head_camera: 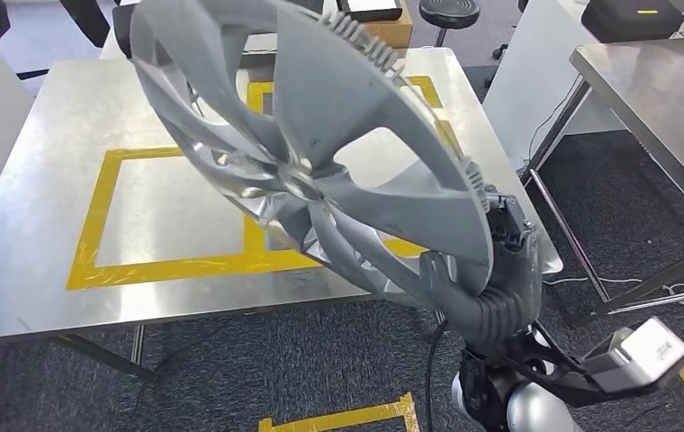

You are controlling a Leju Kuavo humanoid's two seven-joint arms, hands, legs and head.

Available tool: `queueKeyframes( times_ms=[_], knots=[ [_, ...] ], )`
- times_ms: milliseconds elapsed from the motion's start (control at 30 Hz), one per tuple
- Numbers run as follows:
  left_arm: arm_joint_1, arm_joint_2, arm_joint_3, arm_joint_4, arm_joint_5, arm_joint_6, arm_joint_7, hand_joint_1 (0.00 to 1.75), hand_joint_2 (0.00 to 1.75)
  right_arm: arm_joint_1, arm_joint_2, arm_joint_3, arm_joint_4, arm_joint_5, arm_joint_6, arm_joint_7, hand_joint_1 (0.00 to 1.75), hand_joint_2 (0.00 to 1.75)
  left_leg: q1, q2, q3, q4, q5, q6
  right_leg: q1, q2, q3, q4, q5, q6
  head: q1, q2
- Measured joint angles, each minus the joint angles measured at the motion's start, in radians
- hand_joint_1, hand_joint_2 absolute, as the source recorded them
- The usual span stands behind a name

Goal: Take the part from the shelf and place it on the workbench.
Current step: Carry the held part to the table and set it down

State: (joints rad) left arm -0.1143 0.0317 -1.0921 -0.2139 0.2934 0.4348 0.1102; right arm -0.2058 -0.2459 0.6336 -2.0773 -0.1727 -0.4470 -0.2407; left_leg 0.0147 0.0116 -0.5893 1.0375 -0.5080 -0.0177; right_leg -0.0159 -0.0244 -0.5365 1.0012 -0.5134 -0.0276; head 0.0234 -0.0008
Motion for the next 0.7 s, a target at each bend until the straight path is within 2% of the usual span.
queueKeyframes(
  times_ms=[67, 167, 233, 400, 533, 600, 700],
  knots=[
    [0.0, 0.0, 0.013, 0.0, 0.044, 0.0, -0.021, 0.0, 1.75, 0.011, 0.015, 0.016, 0.041, -0.005, 0.023, 0.003, 1.75, 1.75, -0.002, 0.0, 0.0, 0.0, -0.001, 0.003, -0.001, 0.0, 0.001, -0.002, 0.001, 0.008, 0.003, 0.0],
    [0.0, -0.001, 0.036, 0.001, 0.069, -0.004, -0.044, 0.0, 1.75, 0.015, 0.042, 0.05, 0.112, 0.02, 0.017, 0.015, 1.75, 1.75, -0.004, 0.0, -0.001, 0.001, -0.003, 0.008, -0.004, 0.0, 0.002, -0.006, 0.0, 0.036, 0.005, 0.0],
    [0.0, -0.002, 0.043, 0.001, 0.063, -0.007, -0.049, 0.0, 1.75, -0.003, 0.055, 0.067, 0.163, 0.047, 0.002, 0.051, 1.75, 1.75, -0.004, 0.001, -0.001, 0.001, -0.003, 0.008, -0.005, 0.0, 0.003, -0.007, -0.001, 0.046, 0.004, 0.0],
    [-0.002, -0.003, 0.046, 0.001, 0.053, -0.008, -0.052, 0.0, 1.75, -0.069, 0.072, 0.088, 0.295, 0.067, -0.004, 0.101, 1.75, 1.75, -0.003, 0.001, 0.0, 0.001, -0.003, 0.008, -0.004, 0.0, 0.002, -0.006, -0.003, 0.054, 0.001, 0.0],
    [-0.003, -0.003, 0.047, 0.001, 0.051, -0.017, -0.054, 0.0, 1.75, -0.107, 0.083, 0.103, 0.362, 0.105, -0.004, 0.148, 1.75, 1.75, -0.002, 0.002, 0.001, 0.001, -0.003, 0.008, -0.003, 0.0, 0.002, -0.005, -0.004, 0.055, 0.0, 0.0],
    [-0.01, -0.004, 0.047, 0.001, 0.041, -0.032, -0.05, 0.0, 1.75, -0.16, 0.089, 0.122, 0.406, 0.196, -0.004, 0.214, 1.75, 1.75, -0.002, 0.004, 0.001, 0.001, -0.003, 0.008, -0.003, 0.0, 0.001, -0.003, -0.004, 0.055, 0.0, 0.0],
    [-0.034, -0.009, 0.046, 0.001, 0.01, -0.066, -0.031, 0.0, 1.75, -0.294, 0.112, 0.169, 0.522, 0.404, 0.0, 0.32, 1.75, 1.75, -0.002, 0.007, 0.002, 0.0, -0.003, 0.008, -0.003, 0.001, 0.001, -0.002, -0.004, 0.055, -0.002, 0.0]
  ],
)
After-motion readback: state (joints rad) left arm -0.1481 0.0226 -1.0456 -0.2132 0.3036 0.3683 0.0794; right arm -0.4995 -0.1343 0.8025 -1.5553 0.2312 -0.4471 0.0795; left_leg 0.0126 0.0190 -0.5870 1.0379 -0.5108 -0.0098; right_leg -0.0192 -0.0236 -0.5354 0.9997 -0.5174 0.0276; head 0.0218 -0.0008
